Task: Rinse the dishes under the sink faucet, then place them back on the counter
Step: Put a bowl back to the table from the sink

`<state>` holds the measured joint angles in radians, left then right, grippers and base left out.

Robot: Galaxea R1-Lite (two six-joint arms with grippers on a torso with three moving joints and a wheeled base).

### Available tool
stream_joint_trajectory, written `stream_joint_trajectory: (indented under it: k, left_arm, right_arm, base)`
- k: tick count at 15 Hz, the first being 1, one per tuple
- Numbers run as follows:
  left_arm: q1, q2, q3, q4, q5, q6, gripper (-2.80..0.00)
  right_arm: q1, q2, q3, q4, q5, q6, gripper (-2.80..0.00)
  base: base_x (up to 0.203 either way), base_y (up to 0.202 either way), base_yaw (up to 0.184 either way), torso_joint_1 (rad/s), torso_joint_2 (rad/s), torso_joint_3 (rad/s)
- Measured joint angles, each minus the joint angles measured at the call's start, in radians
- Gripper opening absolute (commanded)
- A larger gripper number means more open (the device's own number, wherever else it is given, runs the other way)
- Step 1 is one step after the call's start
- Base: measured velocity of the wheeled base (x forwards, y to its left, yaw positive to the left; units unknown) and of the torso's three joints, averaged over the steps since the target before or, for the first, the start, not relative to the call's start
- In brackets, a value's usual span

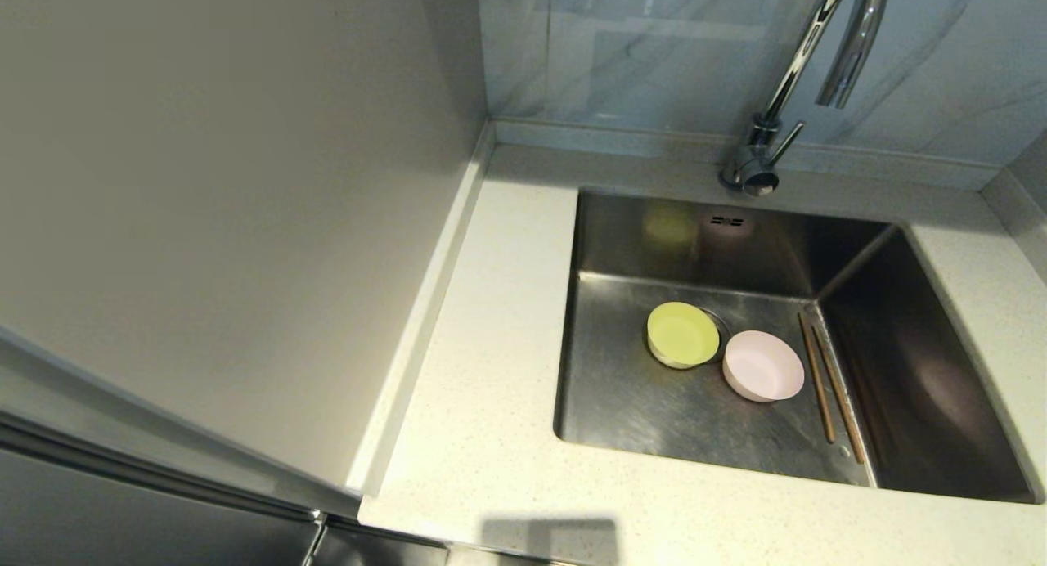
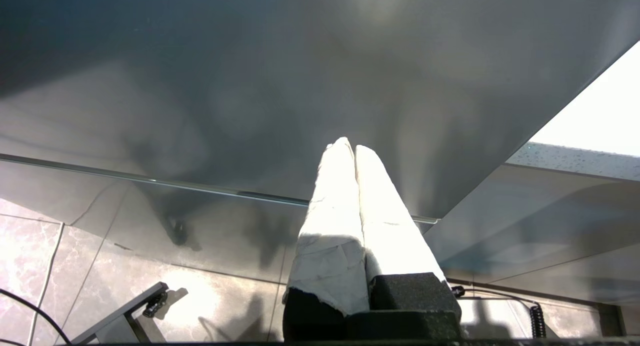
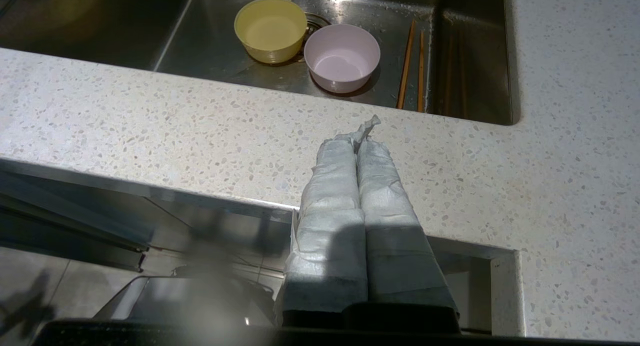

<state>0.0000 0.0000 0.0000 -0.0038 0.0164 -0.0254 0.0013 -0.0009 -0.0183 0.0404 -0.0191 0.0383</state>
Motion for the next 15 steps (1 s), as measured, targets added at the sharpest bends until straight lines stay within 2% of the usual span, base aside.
stream_joint_trajectory:
  k: [15]
  left_arm:
    - [0.0, 0.0, 0.0, 0.0, 0.0, 0.0, -2.8]
  right_arm:
    - [0.0, 0.0, 0.0, 0.0, 0.0, 0.0, -2.8]
  base:
    - [0.0, 0.0, 0.0, 0.0, 0.0, 0.0]
